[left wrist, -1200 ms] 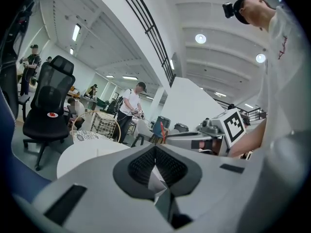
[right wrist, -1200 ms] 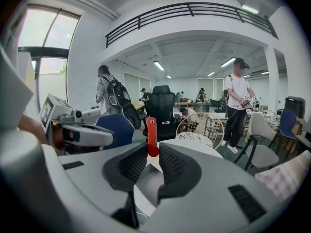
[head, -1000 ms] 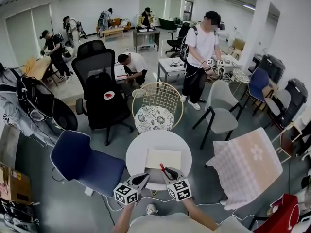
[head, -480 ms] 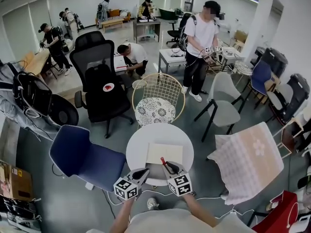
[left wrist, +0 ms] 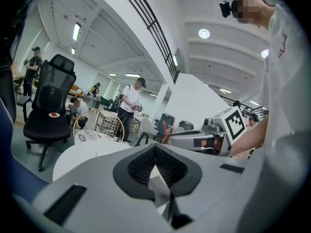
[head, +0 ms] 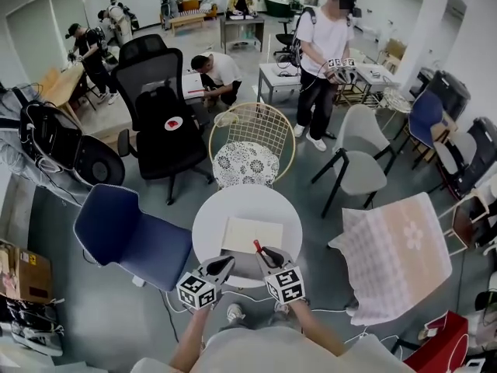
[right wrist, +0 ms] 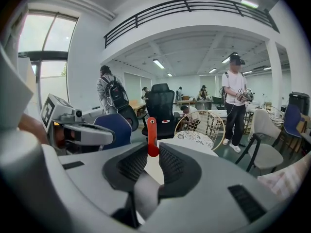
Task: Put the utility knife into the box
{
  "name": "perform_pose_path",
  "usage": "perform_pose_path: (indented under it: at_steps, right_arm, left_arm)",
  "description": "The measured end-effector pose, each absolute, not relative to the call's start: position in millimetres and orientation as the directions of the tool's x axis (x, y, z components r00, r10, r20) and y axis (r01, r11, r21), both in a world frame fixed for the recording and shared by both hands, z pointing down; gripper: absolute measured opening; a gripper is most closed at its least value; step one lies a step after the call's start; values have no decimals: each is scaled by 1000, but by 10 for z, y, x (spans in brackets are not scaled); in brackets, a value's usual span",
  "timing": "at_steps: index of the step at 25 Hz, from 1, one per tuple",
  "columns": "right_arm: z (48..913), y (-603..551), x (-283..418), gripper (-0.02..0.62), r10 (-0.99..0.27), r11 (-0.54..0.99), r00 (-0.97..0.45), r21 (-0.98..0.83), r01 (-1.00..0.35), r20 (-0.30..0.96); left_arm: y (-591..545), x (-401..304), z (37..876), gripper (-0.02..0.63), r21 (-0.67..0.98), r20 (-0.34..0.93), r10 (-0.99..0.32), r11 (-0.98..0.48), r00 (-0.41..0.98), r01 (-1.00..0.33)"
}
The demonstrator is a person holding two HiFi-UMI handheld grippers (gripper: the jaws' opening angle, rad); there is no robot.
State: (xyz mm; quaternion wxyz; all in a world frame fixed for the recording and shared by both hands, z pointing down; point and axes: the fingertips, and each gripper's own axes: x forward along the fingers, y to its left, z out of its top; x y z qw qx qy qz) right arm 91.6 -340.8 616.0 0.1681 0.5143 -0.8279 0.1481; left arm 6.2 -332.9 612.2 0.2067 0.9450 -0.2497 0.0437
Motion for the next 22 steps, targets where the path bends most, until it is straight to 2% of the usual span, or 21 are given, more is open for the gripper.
perform_pose_path:
  at_steps: [10, 22]
  right_arm:
    - [6292, -3287, 1062, 81, -750, 494, -482, -101, -863, 453]
    - [6749, -2952, 986, 81, -678, 485, -487, -162, -859, 552]
  left_arm:
    - [-3155, 142, 6199, 11, 365, 217, -544, -725, 810, -584]
    - [-2945, 42, 6578, 11, 430, 279, -538, -671, 795, -604]
